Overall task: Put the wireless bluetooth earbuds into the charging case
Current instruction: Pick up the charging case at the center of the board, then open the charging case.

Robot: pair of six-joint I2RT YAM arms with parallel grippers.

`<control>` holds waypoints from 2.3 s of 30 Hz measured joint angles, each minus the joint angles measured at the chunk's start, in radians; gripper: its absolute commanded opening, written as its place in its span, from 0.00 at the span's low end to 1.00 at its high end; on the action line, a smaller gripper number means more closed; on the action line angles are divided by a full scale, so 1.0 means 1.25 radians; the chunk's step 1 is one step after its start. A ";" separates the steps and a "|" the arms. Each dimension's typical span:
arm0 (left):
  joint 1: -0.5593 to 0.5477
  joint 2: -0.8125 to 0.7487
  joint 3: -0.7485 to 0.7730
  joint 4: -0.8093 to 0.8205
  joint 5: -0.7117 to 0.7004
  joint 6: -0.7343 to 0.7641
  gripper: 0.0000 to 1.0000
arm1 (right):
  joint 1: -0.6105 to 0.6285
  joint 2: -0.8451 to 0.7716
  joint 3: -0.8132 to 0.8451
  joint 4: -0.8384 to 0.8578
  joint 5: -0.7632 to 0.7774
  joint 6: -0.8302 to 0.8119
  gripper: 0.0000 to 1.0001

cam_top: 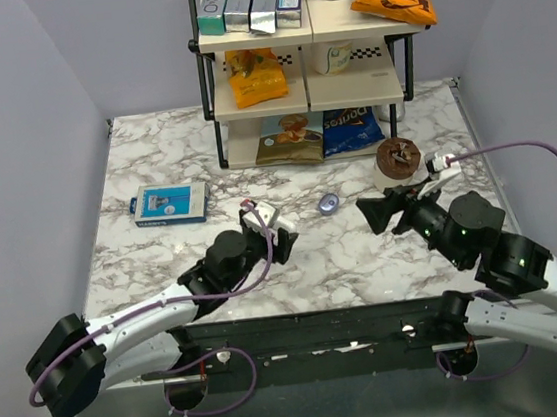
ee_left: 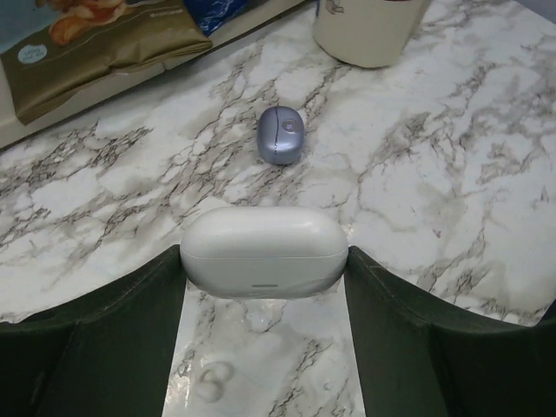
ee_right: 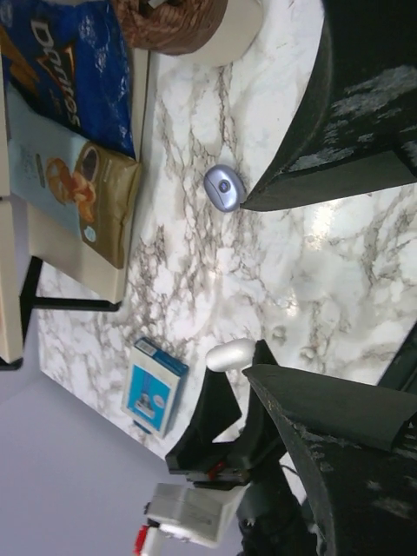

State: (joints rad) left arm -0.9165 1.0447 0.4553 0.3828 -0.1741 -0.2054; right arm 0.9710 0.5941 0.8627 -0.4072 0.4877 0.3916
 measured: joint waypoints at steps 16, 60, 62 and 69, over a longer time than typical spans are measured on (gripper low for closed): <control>-0.035 -0.059 -0.132 0.246 0.282 0.334 0.00 | -0.001 0.272 0.071 -0.062 -0.387 -0.090 0.86; -0.105 -0.071 -0.110 0.219 0.285 0.379 0.00 | -0.007 0.373 0.060 -0.014 -0.352 -0.074 0.85; -0.106 -0.071 -0.110 0.219 0.280 0.381 0.00 | -0.009 0.366 0.060 -0.014 -0.348 -0.074 0.85; -0.107 -0.071 -0.110 0.219 0.273 0.383 0.00 | -0.009 0.355 0.059 -0.014 -0.338 -0.074 0.84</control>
State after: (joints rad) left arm -1.0496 0.9554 0.3183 0.6567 0.1677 0.2733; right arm 0.9600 1.0378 0.9363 -0.4252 0.0654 0.2989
